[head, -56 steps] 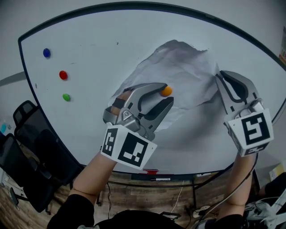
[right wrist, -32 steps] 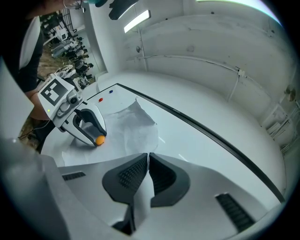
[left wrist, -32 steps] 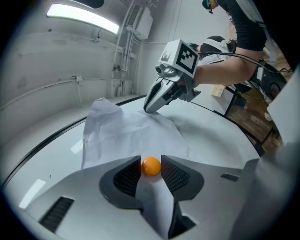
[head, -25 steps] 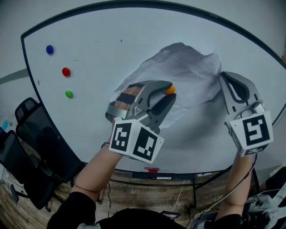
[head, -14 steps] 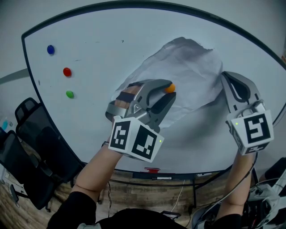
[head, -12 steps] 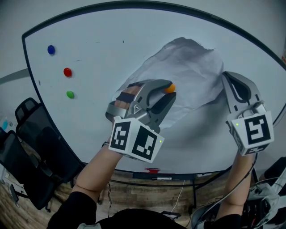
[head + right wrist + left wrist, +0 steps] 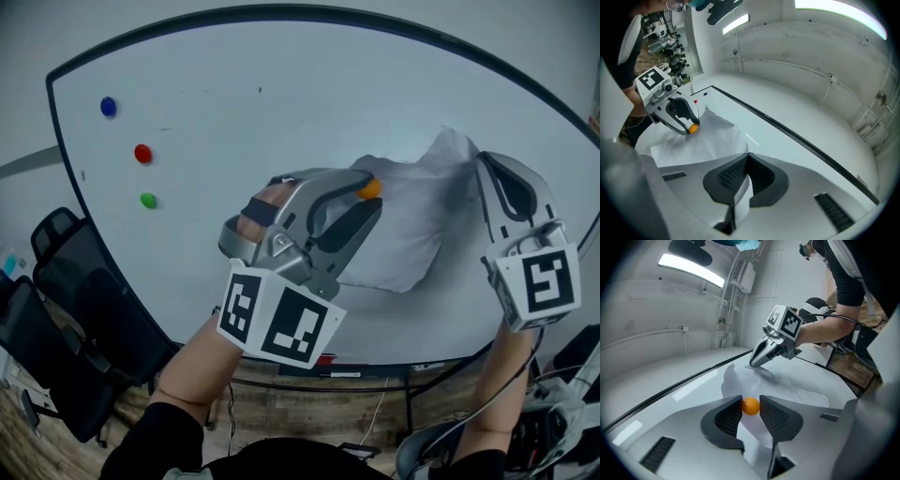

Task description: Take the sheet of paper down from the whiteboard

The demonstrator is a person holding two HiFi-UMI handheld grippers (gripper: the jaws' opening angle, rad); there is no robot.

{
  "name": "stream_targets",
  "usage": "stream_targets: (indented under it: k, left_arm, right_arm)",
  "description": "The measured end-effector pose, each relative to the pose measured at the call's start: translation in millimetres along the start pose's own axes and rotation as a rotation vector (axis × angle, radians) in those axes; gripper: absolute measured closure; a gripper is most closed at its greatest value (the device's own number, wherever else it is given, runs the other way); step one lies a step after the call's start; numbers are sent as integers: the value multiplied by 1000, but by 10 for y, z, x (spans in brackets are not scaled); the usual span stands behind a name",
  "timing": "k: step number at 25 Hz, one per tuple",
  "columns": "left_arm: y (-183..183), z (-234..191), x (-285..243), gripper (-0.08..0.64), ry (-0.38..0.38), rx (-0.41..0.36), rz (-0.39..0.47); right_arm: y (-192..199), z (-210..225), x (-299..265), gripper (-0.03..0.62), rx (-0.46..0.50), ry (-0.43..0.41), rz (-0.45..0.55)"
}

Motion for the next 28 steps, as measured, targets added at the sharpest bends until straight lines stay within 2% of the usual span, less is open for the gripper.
stream_targets:
  k: [5, 15, 23, 28]
  left_arm:
    - [-14, -38, 100, 433, -8, 1, 26]
    - [-352, 52, 273, 433, 1, 21, 76]
    - [-241, 117, 290, 433, 21, 35, 42]
    - [-102, 27, 269, 433, 7, 45, 16]
  right_arm:
    - [85, 12, -49, 575, 12, 7, -40]
    - [157, 131, 253, 575, -20, 29, -64]
    - [242, 113, 441, 575, -40, 40, -83]
    - [154, 37, 527, 575, -63, 46, -43]
Point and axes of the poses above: the fingertips, and each gripper's own axes: x backward along the fingers, z to its right, y out of its underside, the point moved 2 cm from there along x, backward along the fingers, and after that the axes turned 4 degrees about z, right-handed, at the moved point
